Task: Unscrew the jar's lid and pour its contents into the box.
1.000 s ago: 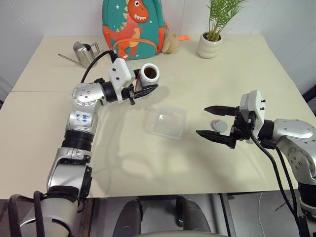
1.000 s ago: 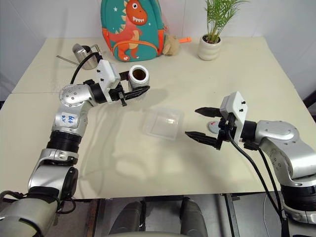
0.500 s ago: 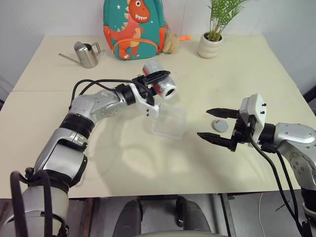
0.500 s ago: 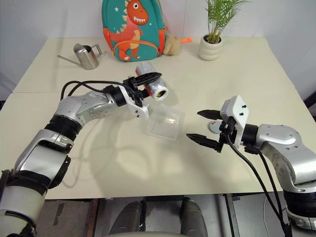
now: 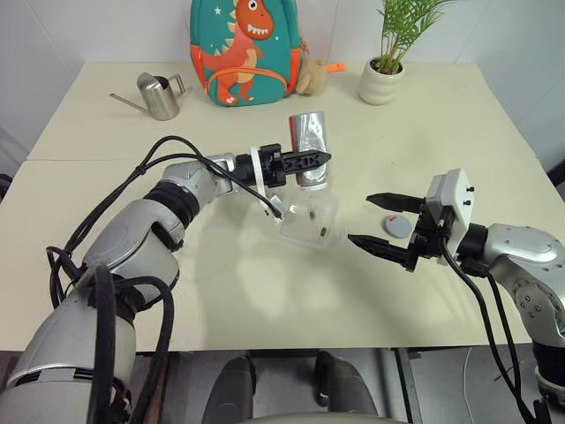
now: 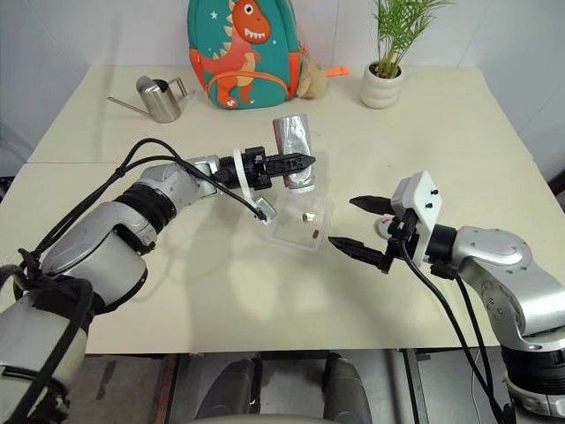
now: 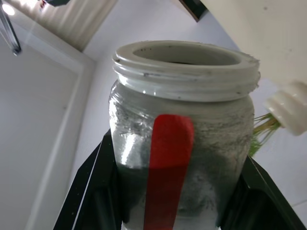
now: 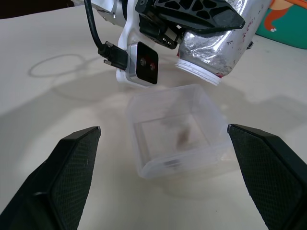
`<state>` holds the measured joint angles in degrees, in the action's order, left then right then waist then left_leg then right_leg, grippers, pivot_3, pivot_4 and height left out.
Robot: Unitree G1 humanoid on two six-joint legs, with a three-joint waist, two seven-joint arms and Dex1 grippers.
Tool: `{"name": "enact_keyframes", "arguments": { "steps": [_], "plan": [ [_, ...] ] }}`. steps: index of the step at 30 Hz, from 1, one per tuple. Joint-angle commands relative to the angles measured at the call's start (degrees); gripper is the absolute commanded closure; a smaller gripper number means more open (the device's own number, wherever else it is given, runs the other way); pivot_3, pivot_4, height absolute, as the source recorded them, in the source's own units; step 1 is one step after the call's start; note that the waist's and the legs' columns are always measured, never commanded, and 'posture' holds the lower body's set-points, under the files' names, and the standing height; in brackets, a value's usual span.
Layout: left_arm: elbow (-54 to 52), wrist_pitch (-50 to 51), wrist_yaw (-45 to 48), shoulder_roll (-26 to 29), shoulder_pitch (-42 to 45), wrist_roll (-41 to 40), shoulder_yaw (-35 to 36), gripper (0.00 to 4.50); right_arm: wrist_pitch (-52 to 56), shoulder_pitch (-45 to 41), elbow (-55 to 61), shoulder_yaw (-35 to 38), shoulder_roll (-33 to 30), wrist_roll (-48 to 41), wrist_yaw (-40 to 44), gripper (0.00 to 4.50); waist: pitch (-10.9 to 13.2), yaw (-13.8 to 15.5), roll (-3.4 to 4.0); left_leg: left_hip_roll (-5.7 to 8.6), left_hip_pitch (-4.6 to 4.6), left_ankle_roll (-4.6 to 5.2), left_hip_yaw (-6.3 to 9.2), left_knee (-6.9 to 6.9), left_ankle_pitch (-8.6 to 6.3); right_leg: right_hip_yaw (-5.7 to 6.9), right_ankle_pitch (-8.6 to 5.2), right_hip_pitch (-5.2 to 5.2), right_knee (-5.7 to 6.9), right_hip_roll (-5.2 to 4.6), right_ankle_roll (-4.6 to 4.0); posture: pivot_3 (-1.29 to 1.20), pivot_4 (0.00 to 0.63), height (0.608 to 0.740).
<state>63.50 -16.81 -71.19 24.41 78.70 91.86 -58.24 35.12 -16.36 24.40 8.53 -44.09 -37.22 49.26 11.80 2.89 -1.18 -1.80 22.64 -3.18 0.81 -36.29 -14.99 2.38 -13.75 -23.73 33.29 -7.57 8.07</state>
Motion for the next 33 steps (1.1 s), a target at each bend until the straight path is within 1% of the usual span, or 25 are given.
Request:
{"name": "enact_keyframes", "arguments": {
  "steps": [1, 4, 7, 10, 13, 15, 16, 17, 18, 19, 21, 22, 23, 24, 25, 26, 29, 31, 33],
  "plan": [
    [0.93, 2.31, -2.26, -0.91, 2.57, 0.05, -1.79, 2.59, -0.56, 0.37, 1.95, 1.34, 0.67, -1.24, -0.46, 0.04, 0.00, -0.02, 0.00, 0.00, 0.00, 0.00, 0.00, 0.00, 0.00, 0.00, 0.00, 0.00, 0.00, 0.00, 0.00, 0.00, 0.150, 0.740],
    [0.91, 0.54, -2.34, -1.06, 3.10, -1.53, -1.86, 2.59, -0.79, 0.37, 1.84, 1.09, 1.20, -1.10, -0.56, 0.04, 0.00, -0.02, -0.01, 0.00, 0.01, -0.02, 0.00, 0.00, 0.00, 0.00, 0.00, -0.01, 0.00, 0.00, 0.00, 0.00, 0.150, 0.740],
    [-0.89, -5.64, -1.73, 0.70, 2.81, -4.91, -0.43, 2.59, -0.94, 0.62, 1.81, 1.21, 1.51, -0.87, -0.45, 0.04, 0.00, -0.07, -0.01, 0.00, 0.02, -0.05, 0.00, -0.02, 0.00, 0.00, 0.00, -0.02, 0.01, 0.00, 0.00, 0.00, 0.150, 0.740],
    [-4.19, -16.72, -1.26, 3.99, 2.44, -9.67, 0.96, 2.59, -1.06, 0.84, 1.65, 1.35, 1.49, -0.78, -0.17, 0.04, 0.00, -0.31, -0.01, 0.00, 0.01, -0.28, 0.00, -0.01, 0.11, 0.00, 0.00, -0.03, 0.01, 0.00, 0.00, 0.00, 0.150, 0.740],
    [-5.17, -35.90, 5.81, 8.36, 1.14, -19.54, 4.53, 2.59, -1.34, 0.86, 0.99, 1.35, 1.20, -0.59, 0.51, 0.04, 0.00, -0.39, -0.01, -0.01, 0.02, -0.35, -0.01, -0.02, 0.11, -0.01, 0.00, -0.04, 0.02, -0.02, 0.00, 0.00, 0.150, 0.740],
    [0.04, -48.89, 17.44, 8.96, -0.47, -30.56, 9.15, 2.59, -1.45, 0.60, 0.38, 1.22, 0.92, -0.49, 1.16, 0.04, 0.00, -0.34, 0.00, -0.01, 0.02, -0.37, -0.02, -0.08, 0.11, -0.01, 0.00, -0.04, 0.02, -0.03, 0.00, 0.00, 0.150, 0.740],
    [2.88, -53.46, 23.91, 9.03, -1.64, -36.92, 12.16, 2.59, -1.52, 0.41, 0.05, 1.06, 0.81, -0.37, 1.49, 0.04, 0.00, -0.32, 0.00, -0.01, 0.02, -0.38, -0.04, -0.12, 0.10, -0.01, 0.00, -0.03, 0.03, -0.04, 0.00, 0.00, 0.150, 0.740],
    [7.81, -56.44, 35.18, 7.72, -3.39, -45.72, 17.37, 2.59, -1.66, 0.21, -0.34, 0.90, 0.71, -0.22, 1.91, 0.04, 0.00, -0.33, 0.00, -0.01, 0.00, -0.38, -0.07, -0.17, 0.10, -0.02, 0.00, -0.01, 0.03, -0.04, -0.01, 0.00, 0.150, 0.740],
    [10.53, -57.36, 45.53, 6.76, -5.68, -54.51, 22.23, 2.59, -1.80, -0.10, -0.81, 0.69, 0.73, -0.03, 2.23, 0.04, -0.03, -0.37, 0.02, -0.01, 0.01, -0.37, -0.08, -0.21, 0.10, -0.01, 0.00, -0.01, 0.05, -0.05, -0.01, 0.00, 0.150, 0.740],
    [10.42, -56.66, 54.26, 6.34, -7.83, -62.13, 25.88, 2.59, -1.91, -0.38, -1.21, 0.56, 0.76, 0.13, 2.54, 0.04, -0.03, -0.47, 0.02, -0.01, -0.02, -0.36, -0.11, -0.32, 0.09, -0.02, 0.01, 0.02, 0.08, -0.05, -0.01, 0.00, 0.150, 0.740],
    [1.74, -42.89, 78.01, 4.93, -14.92, -82.73, 34.13, 2.59, -2.20, -1.18, -2.15, 0.05, 0.88, 0.46, 3.22, 0.04, -0.02, -0.96, 0.03, -0.03, 0.03, -0.30, -0.12, -0.56, 0.05, -0.02, 0.02, 0.02, 0.19, -0.06, -0.03, 0.00, 0.150, 0.740],
    [-3.61, -35.68, 87.02, 4.72, -18.19, -90.72, 37.19, 2.59, -2.38, -1.61, -2.63, -0.24, 0.98, 0.63, 3.54, 0.04, -0.02, -1.13, 0.03, -0.03, 0.04, -0.28, -0.12, -0.70, 0.01, -0.03, 0.02, 0.04, 0.26, -0.06, -0.03, 0.00, 0.150, 0.740],
    [-9.76, -26.13, 94.54, 4.64, -21.72, -98.23, 40.48, 2.59, -2.67, -2.11, -3.19, -0.66, 1.05, 0.86, 3.99, 0.04, -0.01, -1.36, 0.03, -0.03, 0.11, -0.28, -0.09, -0.78, 0.00, -0.04, 0.03, 0.04, 0.31, -0.07, -0.03, 0.00, 0.150, 0.740],
    [-15.82, -16.54, 99.46, 5.02, -24.97, -104.16, 43.11, 2.59, -2.95, -2.60, -3.71, -1.09, 1.10, 1.08, 4.42, 0.04, -0.01, -1.57, 0.03, -0.04, 0.16, -0.27, -0.06, -0.89, -0.01, -0.04, 0.04, 0.03, 0.38, -0.06, -0.03, 0.00, 0.150, 0.740],
    [-21.91, -8.34, 102.47, 5.73, -28.18, -108.80, 45.42, 2.59, -3.20, -3.11, -4.22, -1.46, 1.14, 1.29, 4.79, 0.04, -0.01, -1.66, 0.02, -0.04, 0.15, -0.22, -0.06, -0.92, -0.03, -0.07, 0.09, 0.04, 0.38, -0.06, -0.01, 0.00, 0.150, 0.740],
    [-27.12, -2.41, 103.87, 6.38, -30.84, -111.58, 47.45, 2.59, -3.38, -3.52, -4.66, -1.71, 1.20, 1.47, 5.09, 0.04, -0.01, -1.85, 0.02, -0.04, 0.15, 0.01, -0.04, -0.95, -0.16, -0.11, 0.10, 0.04, 0.43, -0.05, 0.01, 0.00, 0.150, 0.740],
    [-40.08, 15.57, 99.74, 7.62, -38.33, -119.14, 55.31, 2.59, -4.52, -5.70, -7.02, -2.71, 2.11, 2.51, 5.79, 0.04, -0.02, -2.42, 0.02, -0.04, 0.04, 0.11, -0.03, -0.96, -0.20, -0.18, 0.10, 0.06, 0.54, -0.02, 0.01, 0.00, 0.150, 0.740],
    [-45.79, 22.57, 97.24, 7.61, -42.54, -123.69, 61.13, 2.59, -5.25, -7.02, -8.62, -3.52, 2.83, 3.15, 6.10, 0.04, -0.02, -3.01, 0.02, -0.04, -0.10, 0.13, -0.04, -0.95, -0.20, -0.23, 0.10, 0.16, 0.58, -0.01, 0.01, 0.00, 0.150, 0.740],
    [-48.77, 27.51, 95.86, 8.03, -46.04, -125.88, 65.62, 2.59, -6.08, -8.04, -10.06, -4.42, 3.55, 3.75, 6.56, 0.04, -0.02, -3.11, 0.01, -0.04, -0.29, 0.13, -0.05, -0.91, -0.20, -0.26, 0.10, 0.30, 0.59, 0.00, 0.01, 0.00, 0.150, 0.740]
  ]
}}
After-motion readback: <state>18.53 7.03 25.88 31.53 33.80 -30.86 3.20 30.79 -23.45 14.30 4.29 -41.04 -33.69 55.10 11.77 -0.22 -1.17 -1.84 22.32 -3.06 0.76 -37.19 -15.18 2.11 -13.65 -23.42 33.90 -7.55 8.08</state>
